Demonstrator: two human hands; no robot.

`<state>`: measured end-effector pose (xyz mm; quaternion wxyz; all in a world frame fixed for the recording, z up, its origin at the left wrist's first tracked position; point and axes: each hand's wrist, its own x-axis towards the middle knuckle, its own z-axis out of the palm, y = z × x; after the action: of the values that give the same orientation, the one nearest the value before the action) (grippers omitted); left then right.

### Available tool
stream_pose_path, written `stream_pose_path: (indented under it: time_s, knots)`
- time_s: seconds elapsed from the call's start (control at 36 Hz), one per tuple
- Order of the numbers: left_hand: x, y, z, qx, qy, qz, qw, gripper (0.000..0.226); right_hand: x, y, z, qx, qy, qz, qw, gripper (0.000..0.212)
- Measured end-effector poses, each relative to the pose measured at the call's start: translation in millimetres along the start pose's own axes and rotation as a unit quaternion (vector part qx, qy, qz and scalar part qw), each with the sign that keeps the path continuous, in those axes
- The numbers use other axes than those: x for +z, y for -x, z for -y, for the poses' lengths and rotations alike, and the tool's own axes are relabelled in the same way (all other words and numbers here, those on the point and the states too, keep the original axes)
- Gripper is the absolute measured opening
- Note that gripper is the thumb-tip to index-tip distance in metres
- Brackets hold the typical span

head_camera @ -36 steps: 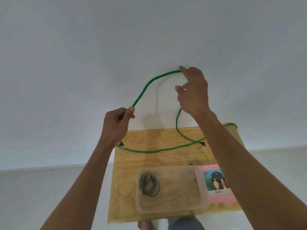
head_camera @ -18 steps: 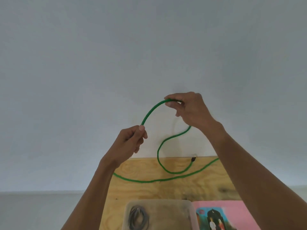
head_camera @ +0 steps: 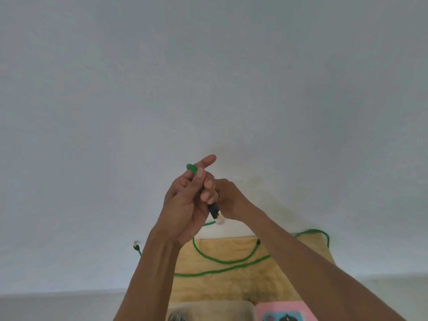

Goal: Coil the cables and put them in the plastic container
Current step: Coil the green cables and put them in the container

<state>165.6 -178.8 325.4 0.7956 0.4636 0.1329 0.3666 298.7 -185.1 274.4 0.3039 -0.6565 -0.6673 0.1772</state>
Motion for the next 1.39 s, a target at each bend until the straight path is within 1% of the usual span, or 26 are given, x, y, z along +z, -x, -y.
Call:
stream_pose_path:
  time_s: [0.06,0.08,0.11,0.17,0.22,0.25,0.33,0.42,0.47,0.53,0.61,0.67,0.72,0.78,0.83,0.89,0.94,1.0,1.06,1.14,1.19,1.22,1.28,1.31,1.33,1.39]
  knots:
    - [2,-3,-5,0.004,-0.015,0.011,1.000,0.039,5,6,-1,0.032,-0.098,-0.038,0.994,0.050]
    - [1,-5,-7,0.010,-0.022,0.007,1.000,0.039,5,10,1,0.044,-0.139,-0.047,0.988,0.046]
    - [0,-7,-10,0.016,-0.024,-0.006,1.000,0.038,6,12,1,0.056,-0.164,-0.054,0.983,0.048]
    - [-2,-13,-13,0.032,-0.025,-0.039,0.998,0.038,9,17,-1,0.058,-0.170,-0.049,0.983,0.050]
    - [-6,-21,-15,0.051,-0.045,-0.069,0.995,0.035,11,20,0,0.055,-0.195,-0.046,0.978,0.038]
    - [-8,-26,-15,0.063,-0.065,-0.085,0.992,0.031,12,21,1,0.052,-0.199,-0.045,0.978,0.036]
    - [-12,-38,-14,0.106,-0.151,-0.130,0.974,0.024,14,25,13,0.056,-0.220,-0.060,0.972,0.041]
    - [-15,-45,-16,0.139,-0.237,-0.143,0.951,0.023,15,26,20,0.058,-0.224,-0.096,0.968,0.039]
    - [-17,-48,-21,0.154,-0.277,-0.141,0.938,0.022,15,25,21,0.071,-0.232,-0.120,0.963,0.034]
    - [-21,-49,-27,0.165,-0.314,-0.131,0.926,0.022,14,26,21,0.068,-0.223,-0.139,0.962,0.035]
    - [-32,-51,-33,0.152,-0.413,-0.103,0.892,0.021,5,28,22,0.032,-0.165,-0.128,0.977,0.028]
    - [-39,-50,-36,0.116,-0.469,-0.072,0.873,0.022,-9,25,20,0.013,-0.122,-0.117,0.986,0.017]
    - [-43,-46,-37,0.062,-0.509,-0.038,0.858,0.022,-27,19,19,0.005,-0.080,-0.118,0.990,0.013]
    - [-43,-41,-37,0.029,-0.522,-0.016,0.852,0.022,-47,10,19,-0.006,-0.052,-0.122,0.991,0.014]
    - [-41,-36,-36,0.005,-0.527,0.000,0.850,0.037,-66,1,22,-0.018,-0.056,-0.116,0.992,0.020]
    - [-36,-31,-36,-0.049,-0.503,0.026,0.863,0.058,-83,-8,27,-0.041,-0.077,-0.103,0.991,0.024]
    - [-28,-27,-36,-0.113,-0.428,0.046,0.895,0.069,-96,-15,35,-0.070,-0.104,-0.095,0.988,0.022]
    - [-20,-24,-37,-0.154,-0.301,0.050,0.940,0.068,-103,-22,40,-0.094,-0.154,-0.081,0.980,0.022]
    - [-16,-22,-39,-0.163,-0.180,0.058,0.968,0.063,-106,-28,42,-0.105,-0.217,-0.075,0.968,0.021]
    - [-12,-20,-41,-0.153,-0.065,0.109,0.980,0.052,-103,-32,36,-0.100,-0.318,-0.079,0.940,0.011]
    - [-7,-20,-41,-0.121,-0.020,0.136,0.983,0.036,-94,-31,32,-0.078,-0.363,-0.079,0.925,0.008]
    - [-5,-21,-41,-0.098,-0.008,0.142,0.985,0.029,-86,-30,30,-0.067,-0.385,-0.073,0.918,0.010]
    - [-3,-25,-41,-0.053,-0.007,0.145,0.988,0.024,-68,-25,28,-0.039,-0.435,-0.052,0.898,0.013]
    - [-3,-28,-42,-0.033,-0.016,0.142,0.989,0.024,-59,-21,26,-0.027,-0.448,-0.045,0.892,0.010]
    - [-4,-32,-43,-0.017,-0.026,0.136,0.990,0.022,-52,-16,24,-0.022,-0.441,-0.045,0.896,0.013]
    - [-6,-39,-49,0.005,-0.036,0.115,0.993,0.018,-37,-4,20,-0.012,-0.377,-0.047,0.925,0.038]
